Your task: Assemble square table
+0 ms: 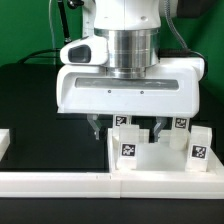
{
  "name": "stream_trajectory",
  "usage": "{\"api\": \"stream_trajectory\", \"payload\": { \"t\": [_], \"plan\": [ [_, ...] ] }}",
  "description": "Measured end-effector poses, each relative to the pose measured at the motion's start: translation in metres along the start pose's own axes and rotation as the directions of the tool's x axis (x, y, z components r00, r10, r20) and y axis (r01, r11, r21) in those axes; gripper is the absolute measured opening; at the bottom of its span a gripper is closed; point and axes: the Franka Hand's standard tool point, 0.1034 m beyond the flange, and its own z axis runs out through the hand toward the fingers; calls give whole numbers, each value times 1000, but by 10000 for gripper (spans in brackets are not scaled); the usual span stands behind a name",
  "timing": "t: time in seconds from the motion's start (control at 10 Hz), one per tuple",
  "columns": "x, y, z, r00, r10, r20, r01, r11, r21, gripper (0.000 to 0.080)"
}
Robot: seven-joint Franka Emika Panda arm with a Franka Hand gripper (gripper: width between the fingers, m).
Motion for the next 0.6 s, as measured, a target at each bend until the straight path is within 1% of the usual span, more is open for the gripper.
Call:
{"api": "stream_trajectory", "payload": {
  "t": [0.1, 0.3, 0.4, 0.6],
  "plan": [
    [0, 0, 0, 1000, 8, 0, -8, 1000, 0, 649],
    [0, 1, 0, 1000, 17, 0, -17, 1000, 0, 387],
    [0, 0, 0, 995, 97, 1, -97, 995, 2, 287],
    [0, 0, 0, 975, 223, 1, -223, 975, 2, 288]
  ]
}}
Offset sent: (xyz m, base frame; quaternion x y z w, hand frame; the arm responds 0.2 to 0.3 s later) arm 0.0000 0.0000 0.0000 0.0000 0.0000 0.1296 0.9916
